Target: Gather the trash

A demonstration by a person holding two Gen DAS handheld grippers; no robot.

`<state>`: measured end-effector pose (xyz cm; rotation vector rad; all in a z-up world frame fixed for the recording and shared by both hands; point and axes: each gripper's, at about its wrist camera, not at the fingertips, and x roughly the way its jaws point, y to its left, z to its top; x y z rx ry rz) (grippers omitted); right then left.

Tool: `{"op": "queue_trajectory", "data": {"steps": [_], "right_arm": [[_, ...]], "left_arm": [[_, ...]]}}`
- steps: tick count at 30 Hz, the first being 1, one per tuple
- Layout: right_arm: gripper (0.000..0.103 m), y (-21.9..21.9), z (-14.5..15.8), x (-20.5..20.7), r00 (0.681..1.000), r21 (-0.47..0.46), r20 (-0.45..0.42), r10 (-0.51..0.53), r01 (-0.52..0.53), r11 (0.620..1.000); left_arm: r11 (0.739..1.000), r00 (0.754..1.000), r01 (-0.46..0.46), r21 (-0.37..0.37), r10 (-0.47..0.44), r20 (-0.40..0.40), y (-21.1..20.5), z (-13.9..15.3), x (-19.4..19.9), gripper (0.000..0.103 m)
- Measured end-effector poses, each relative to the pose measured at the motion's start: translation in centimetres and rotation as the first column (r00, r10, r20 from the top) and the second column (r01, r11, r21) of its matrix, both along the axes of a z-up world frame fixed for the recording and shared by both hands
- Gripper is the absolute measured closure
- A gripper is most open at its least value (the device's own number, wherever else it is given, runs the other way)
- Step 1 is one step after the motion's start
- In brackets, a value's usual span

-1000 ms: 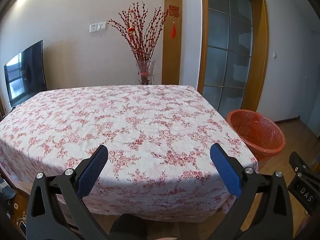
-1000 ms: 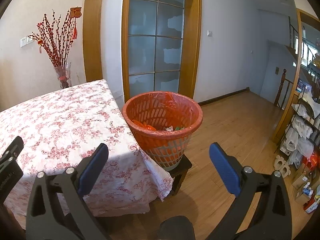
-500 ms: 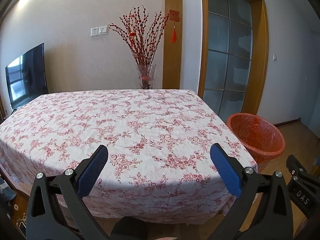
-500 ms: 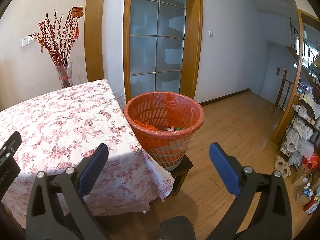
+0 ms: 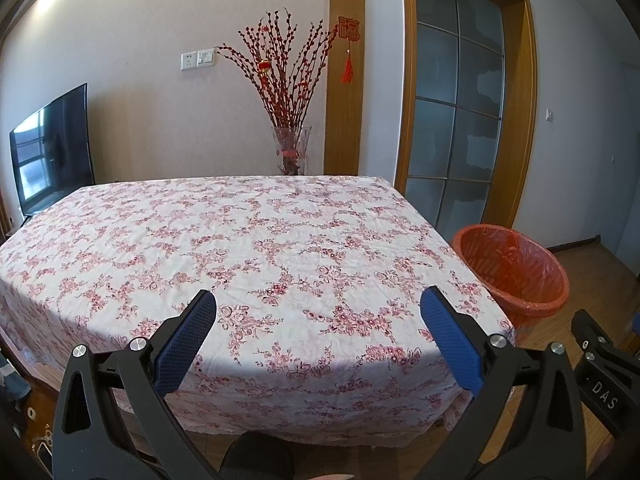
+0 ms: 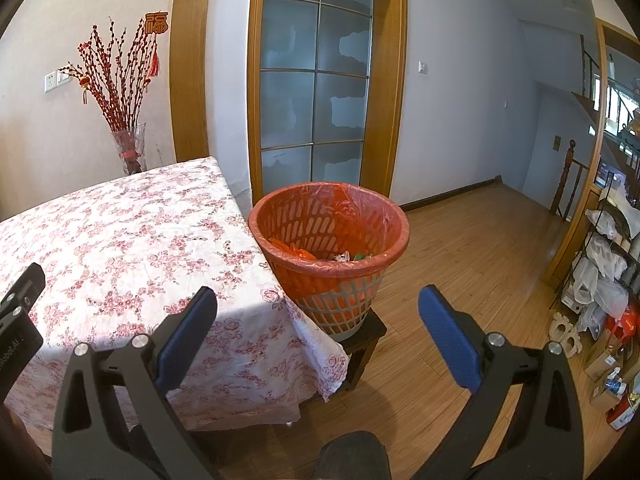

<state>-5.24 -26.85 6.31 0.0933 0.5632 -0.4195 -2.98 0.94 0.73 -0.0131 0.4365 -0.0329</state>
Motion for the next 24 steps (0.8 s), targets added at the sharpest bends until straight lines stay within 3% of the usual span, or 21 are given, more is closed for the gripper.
{"op": "queue_trajectory", "data": {"steps": [24], "right_arm": [[0.004, 0.02, 0.0, 0.08, 1.0, 0.0, -0.001, 0.001, -0.001, 1.0]], "left_arm": [[1.0, 1.0, 0.001, -0.004, -0.001, -0.01, -0.06, -0.12, 0.21, 0.003]]}}
